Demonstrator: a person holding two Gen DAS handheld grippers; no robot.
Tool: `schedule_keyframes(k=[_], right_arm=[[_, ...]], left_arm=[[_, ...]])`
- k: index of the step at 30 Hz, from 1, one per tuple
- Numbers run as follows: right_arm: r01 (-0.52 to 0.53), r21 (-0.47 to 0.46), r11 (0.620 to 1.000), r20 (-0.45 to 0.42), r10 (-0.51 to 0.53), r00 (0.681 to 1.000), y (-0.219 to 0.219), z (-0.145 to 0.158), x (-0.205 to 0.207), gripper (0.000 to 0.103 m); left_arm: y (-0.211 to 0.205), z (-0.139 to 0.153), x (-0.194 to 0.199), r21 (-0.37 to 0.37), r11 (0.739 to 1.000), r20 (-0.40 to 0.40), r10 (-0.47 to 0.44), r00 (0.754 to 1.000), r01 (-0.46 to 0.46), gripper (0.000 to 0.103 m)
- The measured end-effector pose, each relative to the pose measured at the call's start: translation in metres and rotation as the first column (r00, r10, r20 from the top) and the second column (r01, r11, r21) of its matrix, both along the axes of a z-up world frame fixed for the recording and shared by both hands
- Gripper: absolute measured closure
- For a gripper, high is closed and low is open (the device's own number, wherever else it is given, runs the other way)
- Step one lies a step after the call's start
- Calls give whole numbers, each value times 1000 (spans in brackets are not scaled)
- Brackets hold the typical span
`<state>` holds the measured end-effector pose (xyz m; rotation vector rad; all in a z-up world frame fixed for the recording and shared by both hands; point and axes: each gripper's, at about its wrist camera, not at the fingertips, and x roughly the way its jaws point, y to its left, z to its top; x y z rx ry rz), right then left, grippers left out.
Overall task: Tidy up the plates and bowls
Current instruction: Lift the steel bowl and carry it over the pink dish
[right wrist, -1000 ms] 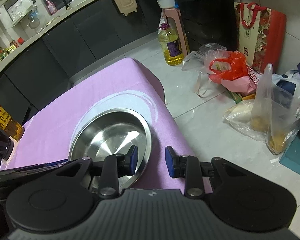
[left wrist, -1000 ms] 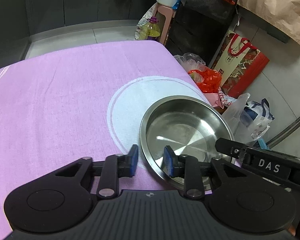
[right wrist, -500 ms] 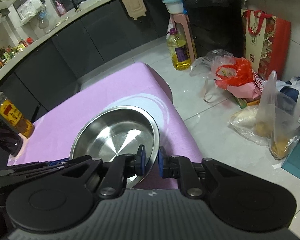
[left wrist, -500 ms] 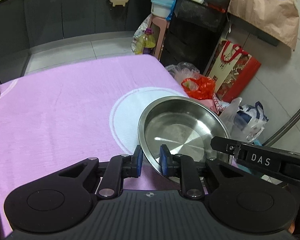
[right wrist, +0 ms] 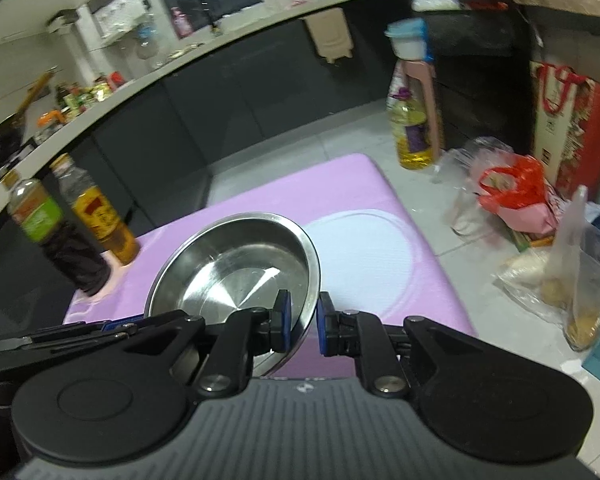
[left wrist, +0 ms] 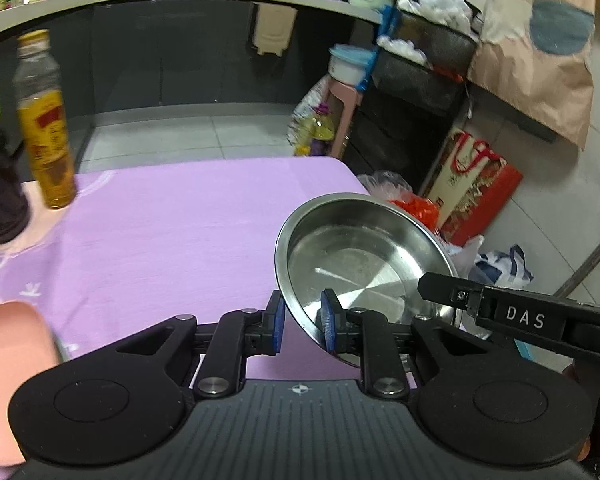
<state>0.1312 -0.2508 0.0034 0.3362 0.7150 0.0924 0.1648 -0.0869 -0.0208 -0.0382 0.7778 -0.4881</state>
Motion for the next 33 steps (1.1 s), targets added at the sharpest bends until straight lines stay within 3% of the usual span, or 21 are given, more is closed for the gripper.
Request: schedule_keyframes(k=[10, 19, 33], right_arm=[[-106, -21, 994, 31, 107, 994, 42, 10, -3, 91], [-194, -33, 980, 27, 195, 980, 80, 12, -10, 91], [-312, -95, 945, 12, 314, 949, 146, 13, -11, 91]], left_arm=[[57, 12, -23, -40, 996, 53, 82, 995, -80, 85], [109, 5, -32, -82, 983, -3, 164, 987, -163, 85], [173, -4, -41, -115, 957, -21, 265, 964, -265, 85]])
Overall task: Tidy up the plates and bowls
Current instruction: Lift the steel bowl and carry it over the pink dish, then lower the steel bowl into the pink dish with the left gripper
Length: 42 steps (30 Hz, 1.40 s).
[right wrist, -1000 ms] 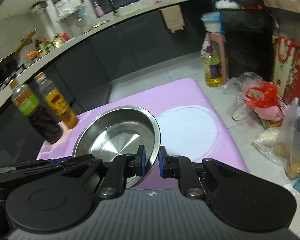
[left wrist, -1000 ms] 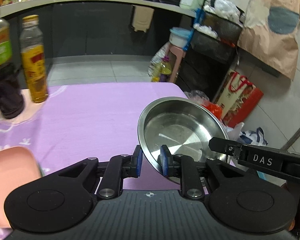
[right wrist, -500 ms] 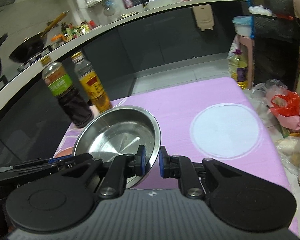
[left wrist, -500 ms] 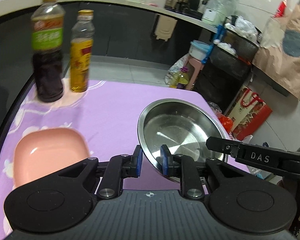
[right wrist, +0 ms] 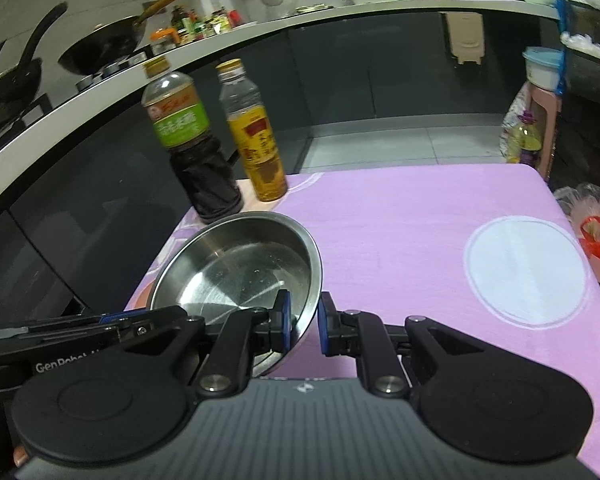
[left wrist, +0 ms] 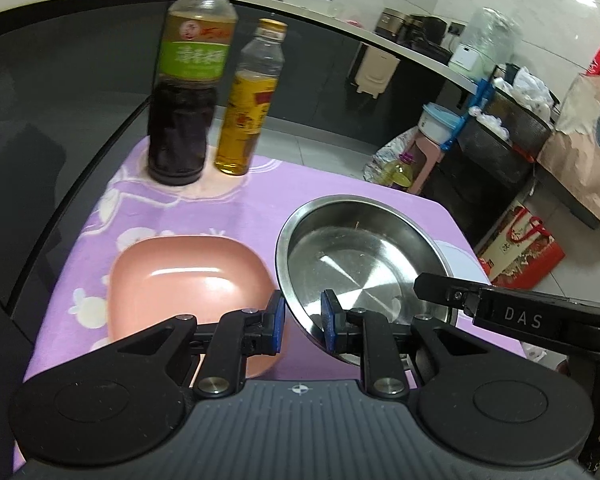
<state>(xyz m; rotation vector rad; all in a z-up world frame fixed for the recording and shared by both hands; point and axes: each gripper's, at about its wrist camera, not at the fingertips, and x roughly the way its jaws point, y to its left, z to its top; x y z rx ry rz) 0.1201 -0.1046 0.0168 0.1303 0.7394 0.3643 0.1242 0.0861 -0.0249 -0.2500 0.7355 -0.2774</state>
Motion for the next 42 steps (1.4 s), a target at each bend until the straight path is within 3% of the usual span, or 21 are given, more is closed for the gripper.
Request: schedule_keyframes(k=[21, 42], right_arm=[[-78, -78, 994, -34, 75, 997, 63, -12, 2, 90], [-118, -108, 987, -86, 109, 990, 81, -24, 14, 90]], left_arm=[[50, -19, 0, -18, 997, -30, 73, 997, -73, 86], [66, -30, 2, -18, 995, -65, 101, 993, -102, 86]])
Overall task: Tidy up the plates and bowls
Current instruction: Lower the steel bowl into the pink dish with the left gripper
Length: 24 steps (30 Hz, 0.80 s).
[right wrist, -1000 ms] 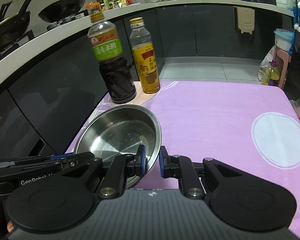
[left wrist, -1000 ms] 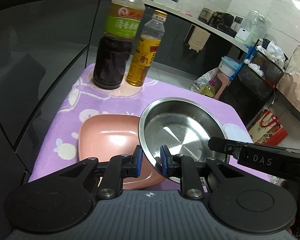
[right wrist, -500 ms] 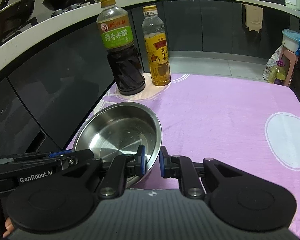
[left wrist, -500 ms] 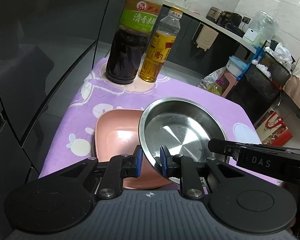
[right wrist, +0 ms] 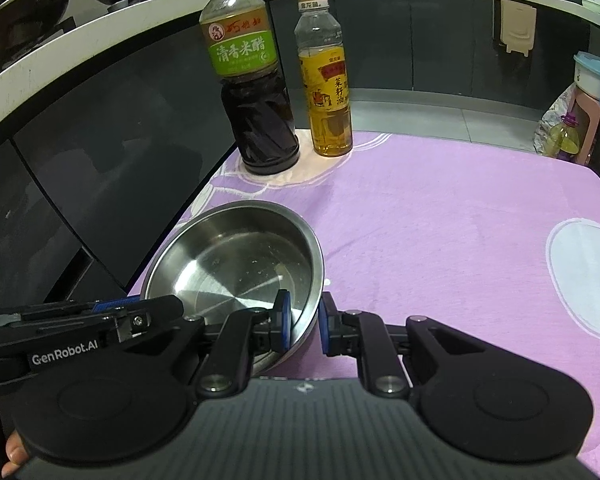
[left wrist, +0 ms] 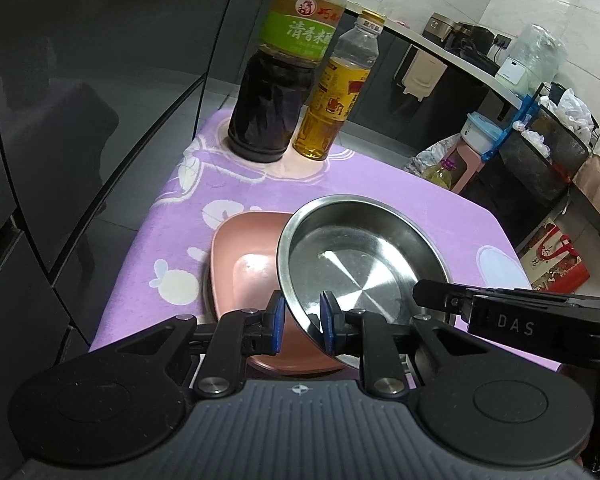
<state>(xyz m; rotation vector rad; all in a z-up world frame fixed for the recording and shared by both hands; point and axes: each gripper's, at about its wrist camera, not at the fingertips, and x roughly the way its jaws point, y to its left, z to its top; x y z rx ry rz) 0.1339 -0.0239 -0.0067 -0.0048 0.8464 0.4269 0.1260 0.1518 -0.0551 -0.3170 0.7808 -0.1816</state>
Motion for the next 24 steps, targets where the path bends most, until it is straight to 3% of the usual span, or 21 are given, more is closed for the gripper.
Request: schedule_keyframes(k=[24], right_arm=[[-50, -60, 997, -27, 49, 998, 28, -14, 11, 90]], left_arm=[[20, -11, 11, 33, 995, -39, 91, 995, -90, 86]])
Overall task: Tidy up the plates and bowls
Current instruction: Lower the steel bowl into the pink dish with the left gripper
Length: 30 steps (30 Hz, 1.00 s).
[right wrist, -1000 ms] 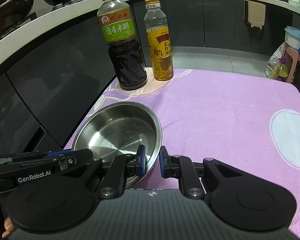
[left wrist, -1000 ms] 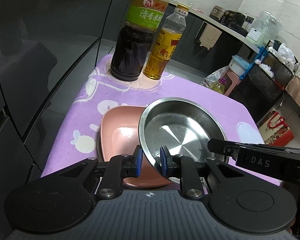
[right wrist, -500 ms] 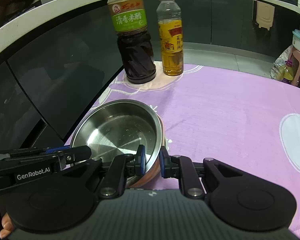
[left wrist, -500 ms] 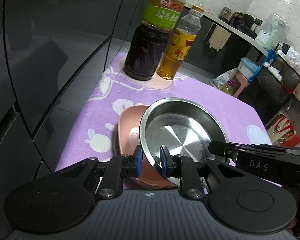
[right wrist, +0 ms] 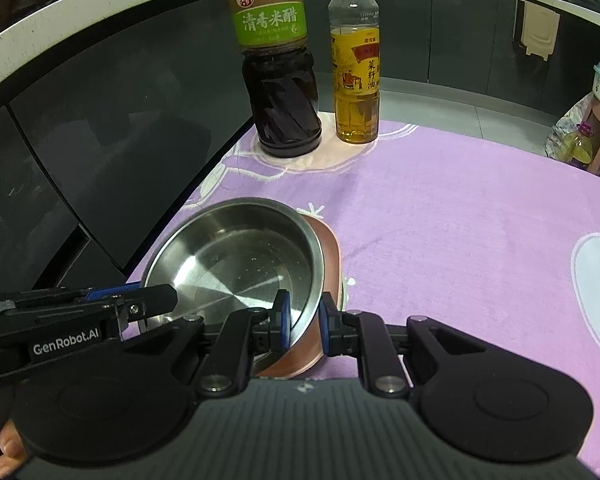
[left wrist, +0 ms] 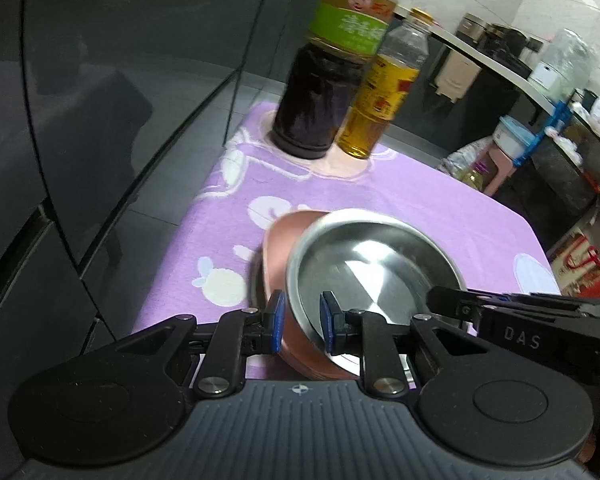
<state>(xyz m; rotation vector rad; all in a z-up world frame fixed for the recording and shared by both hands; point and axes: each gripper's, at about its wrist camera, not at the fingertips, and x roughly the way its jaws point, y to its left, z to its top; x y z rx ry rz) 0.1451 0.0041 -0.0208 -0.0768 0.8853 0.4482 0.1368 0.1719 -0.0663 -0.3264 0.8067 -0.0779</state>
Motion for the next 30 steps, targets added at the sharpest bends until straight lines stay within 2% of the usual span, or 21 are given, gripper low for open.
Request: schedule_keyframes(k=[4, 11, 13, 15, 21, 30], right_arm=[[24, -31, 999, 22, -24, 999, 2, -2, -1, 87], [47, -27, 999, -19, -48, 999, -4, -8, 6, 86], [44, -28, 999, -31, -45, 999, -5, -9, 7, 83], [41, -24, 999, -59, -42, 997, -8, -11, 10, 75], [64, 21, 998, -120, -61, 991, -15, -18, 17, 66], [62, 83, 995, -197, -45, 979, -17, -25, 27, 65]], left_arm=[[7, -1, 0, 17, 999, 0, 39, 999, -39, 85], [14, -9, 3, -10, 999, -38, 51, 998, -52, 85], [15, -10, 2, -28, 998, -35, 55, 998, -56, 82], [16, -10, 2, -48, 997, -30, 55, 998, -57, 79], [12, -13, 6, -53, 997, -38, 61, 997, -63, 76], [8, -24, 15, -50, 997, -74, 55, 996, -59, 74]])
